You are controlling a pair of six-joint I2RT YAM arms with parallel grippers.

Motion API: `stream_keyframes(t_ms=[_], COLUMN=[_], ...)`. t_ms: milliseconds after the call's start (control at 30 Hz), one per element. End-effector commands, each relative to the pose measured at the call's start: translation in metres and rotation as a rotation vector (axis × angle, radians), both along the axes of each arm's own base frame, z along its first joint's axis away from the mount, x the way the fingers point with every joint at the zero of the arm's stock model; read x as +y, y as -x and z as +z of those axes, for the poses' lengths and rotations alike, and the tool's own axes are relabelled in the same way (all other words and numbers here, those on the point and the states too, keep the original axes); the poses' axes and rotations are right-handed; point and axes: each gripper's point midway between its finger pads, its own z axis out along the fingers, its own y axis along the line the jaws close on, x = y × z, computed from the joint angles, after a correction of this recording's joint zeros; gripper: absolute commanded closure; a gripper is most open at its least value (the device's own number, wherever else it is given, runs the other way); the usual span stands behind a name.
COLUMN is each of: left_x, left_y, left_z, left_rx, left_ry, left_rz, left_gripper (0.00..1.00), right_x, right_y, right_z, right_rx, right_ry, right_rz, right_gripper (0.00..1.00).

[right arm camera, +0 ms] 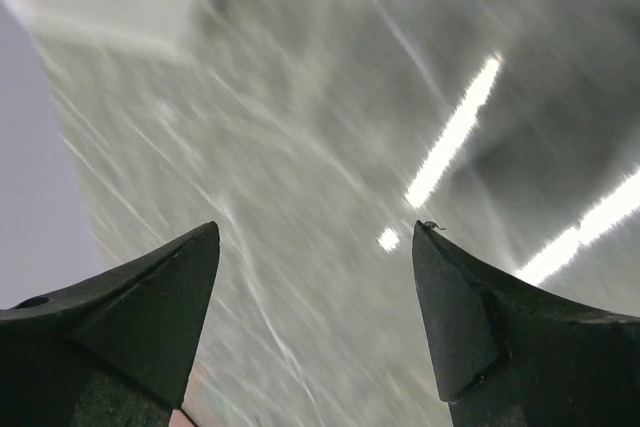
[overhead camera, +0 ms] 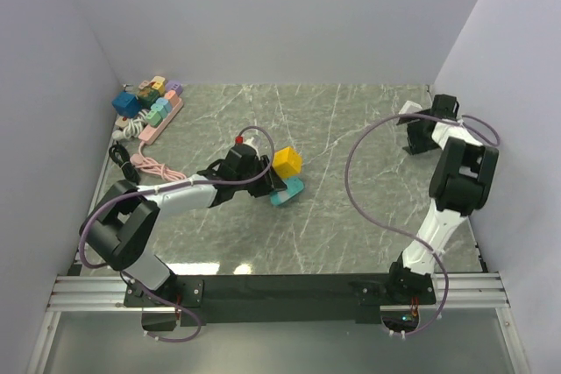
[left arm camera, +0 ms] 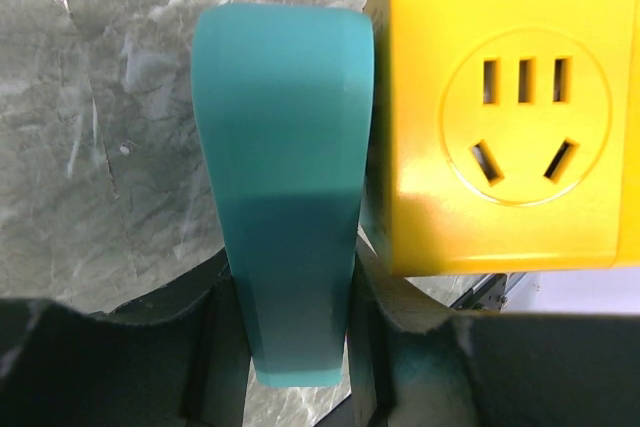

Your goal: Pull the plug off the socket

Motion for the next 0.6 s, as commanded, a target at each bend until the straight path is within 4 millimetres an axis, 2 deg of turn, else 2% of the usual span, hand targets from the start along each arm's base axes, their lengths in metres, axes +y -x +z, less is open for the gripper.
stream_keyframes(t_ms=[0, 33, 67, 100, 133, 167, 233, 267, 367, 400, 433, 500, 567], left_x=[-0.009, -0.009, -0.008, -0.009, -0.01, -0.01, -0.013, -0.015, -0.018, -0.019, -0.02, -0.019, -0.018], left_y=[-0.012, -0.012, -0.012, -0.012, -0.011, -0.01, -0.008, -0.007, -0.003, -0.001, 0.0, 0.001, 0.0], left_z=[0.017, 0.013, 0.011, 0.008, 0.008, 0.006, 0.004, 0.005, 0.001, -0.002, 0.0, -0.002, -0.003], left_rx=[-0.063, -0.058, -0.054, -0.048, -0.05, -0.046, -0.05, -0.052, -0.041, -0.032, -0.034, -0.03, -0.031], left_ry=[0.032, 0.024, 0.018, 0.015, 0.014, 0.015, 0.021, 0.027, 0.022, 0.021, 0.029, 0.028, 0.02], left_rz=[-0.02, -0.021, -0.023, -0.031, -0.039, -0.046, -0.075, -0.087, -0.132, -0.141, -0.15, -0.147, -0.139], left_gripper=[1.0, 1.0, 1.0, 0.99, 1.0, 1.0, 0.99, 1.0, 0.99, 1.0, 0.99, 1.0, 1.0], right_x=[0.009, 0.022, 0.033, 0.039, 0.049, 0.071, 0.098, 0.123, 0.159, 0.184, 0.189, 0.225, 0.24], right_y=[0.047, 0.066, 0.074, 0.083, 0.098, 0.103, 0.12, 0.125, 0.138, 0.145, 0.144, 0.154, 0.159], right_z=[0.062, 0.051, 0.075, 0.079, 0.069, 0.085, 0.078, 0.081, 0.083, 0.083, 0.086, 0.095, 0.103], right_rx=[-0.051, -0.034, -0.096, -0.109, -0.087, -0.144, -0.124, -0.131, -0.146, -0.173, -0.194, -0.236, -0.259], right_ry=[0.052, 0.028, 0.041, 0.046, 0.05, 0.034, 0.033, 0.035, 0.099, 0.092, 0.092, 0.044, 0.02], right_rz=[0.018, 0.05, 0.084, 0.108, 0.15, 0.233, 0.373, 0.47, 0.655, 0.745, 0.758, 0.858, 0.88], right_gripper=[0.16, 0.16, 0.16, 0.17, 0.17, 0.17, 0.18, 0.18, 0.18, 0.18, 0.18, 0.18, 0.17])
